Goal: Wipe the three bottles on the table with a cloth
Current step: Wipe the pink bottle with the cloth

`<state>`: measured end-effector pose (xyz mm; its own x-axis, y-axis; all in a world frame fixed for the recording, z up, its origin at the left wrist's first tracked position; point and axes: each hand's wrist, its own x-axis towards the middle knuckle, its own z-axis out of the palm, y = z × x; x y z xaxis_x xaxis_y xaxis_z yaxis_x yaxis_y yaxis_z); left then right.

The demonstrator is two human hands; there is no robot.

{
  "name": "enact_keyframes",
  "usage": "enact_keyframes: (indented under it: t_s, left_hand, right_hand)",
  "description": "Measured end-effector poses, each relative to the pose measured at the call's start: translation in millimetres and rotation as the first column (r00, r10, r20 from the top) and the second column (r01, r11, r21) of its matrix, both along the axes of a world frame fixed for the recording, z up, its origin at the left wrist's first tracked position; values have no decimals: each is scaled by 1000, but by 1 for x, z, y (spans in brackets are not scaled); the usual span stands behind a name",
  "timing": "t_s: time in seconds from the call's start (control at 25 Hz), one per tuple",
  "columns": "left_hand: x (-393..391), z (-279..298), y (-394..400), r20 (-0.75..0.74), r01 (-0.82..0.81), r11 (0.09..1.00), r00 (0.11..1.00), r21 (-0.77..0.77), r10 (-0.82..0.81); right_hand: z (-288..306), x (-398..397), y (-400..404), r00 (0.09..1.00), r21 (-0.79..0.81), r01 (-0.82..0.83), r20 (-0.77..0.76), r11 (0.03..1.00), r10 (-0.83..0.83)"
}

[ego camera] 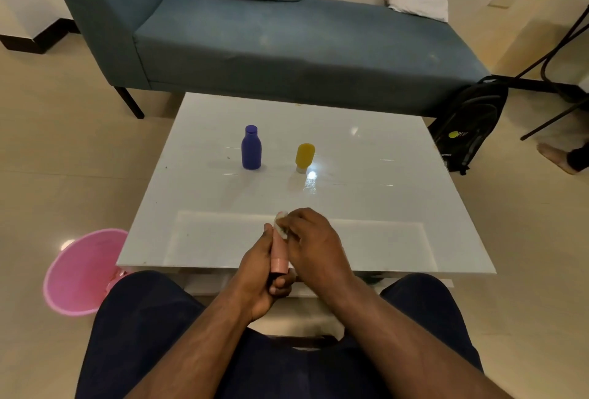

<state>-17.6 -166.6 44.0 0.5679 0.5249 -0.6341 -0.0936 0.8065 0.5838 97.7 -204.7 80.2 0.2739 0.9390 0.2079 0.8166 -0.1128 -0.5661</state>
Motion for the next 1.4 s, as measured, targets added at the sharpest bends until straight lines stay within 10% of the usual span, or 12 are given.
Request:
enact_keyframes:
  t_s: [0.32, 0.52, 1.24, 1.4]
  left_hand:
    - [-6, -5, 6, 93, -23, 1000, 995, -15, 24]
    - [0, 2, 2, 41, -46, 998, 998, -39, 48]
    - [-3, -5, 4, 40, -177, 984, 983, -28, 178]
    - [0, 0, 0, -11, -50, 999, 999, 8, 50]
  right_hand:
    - [5, -26, -31, 981, -27, -193, 2, 981, 193]
    - [-5, -4, -3, 996, -40, 38, -75, 998, -41]
    - [4, -26, -19, 987, -90, -151, 41, 985, 155]
    - [1, 7, 17, 999, -76, 37, -13, 996, -38]
